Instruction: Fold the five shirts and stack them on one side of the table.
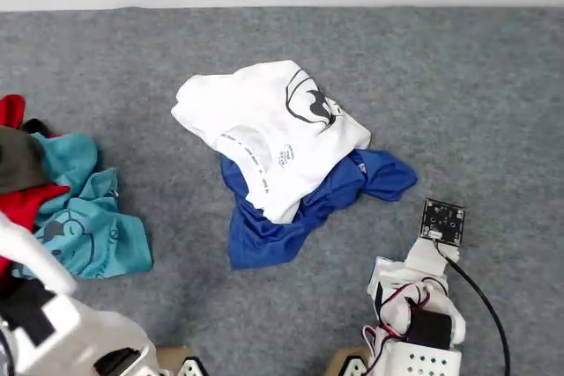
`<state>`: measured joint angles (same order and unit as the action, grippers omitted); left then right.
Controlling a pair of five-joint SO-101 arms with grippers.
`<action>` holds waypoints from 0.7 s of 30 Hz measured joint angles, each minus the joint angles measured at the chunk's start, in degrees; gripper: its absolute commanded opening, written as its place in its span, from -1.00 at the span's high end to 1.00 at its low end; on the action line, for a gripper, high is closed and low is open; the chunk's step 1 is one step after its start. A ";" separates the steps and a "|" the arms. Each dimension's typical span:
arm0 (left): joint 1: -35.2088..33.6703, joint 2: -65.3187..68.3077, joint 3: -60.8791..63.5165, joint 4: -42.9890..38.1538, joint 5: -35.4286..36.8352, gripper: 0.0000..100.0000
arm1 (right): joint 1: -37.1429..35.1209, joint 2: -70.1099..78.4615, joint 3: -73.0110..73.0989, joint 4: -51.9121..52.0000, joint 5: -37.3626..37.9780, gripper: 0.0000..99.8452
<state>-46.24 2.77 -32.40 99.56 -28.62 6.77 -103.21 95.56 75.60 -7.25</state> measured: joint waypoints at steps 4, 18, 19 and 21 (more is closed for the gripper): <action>7.91 -5.54 3.52 0.00 1.49 0.45 | 0.00 0.00 0.00 0.00 0.00 0.98; 53.10 -7.74 25.05 -8.44 14.68 0.45 | 0.00 0.00 0.00 0.00 0.00 0.98; 55.47 -7.12 26.37 -10.73 15.38 0.45 | 0.00 0.00 0.00 0.00 0.00 0.98; 59.43 -4.92 27.34 -13.89 16.26 0.45 | 0.00 0.00 0.00 0.00 0.00 0.98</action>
<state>13.19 -2.15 -5.05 85.67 -12.35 6.77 -103.21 95.56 75.60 -7.25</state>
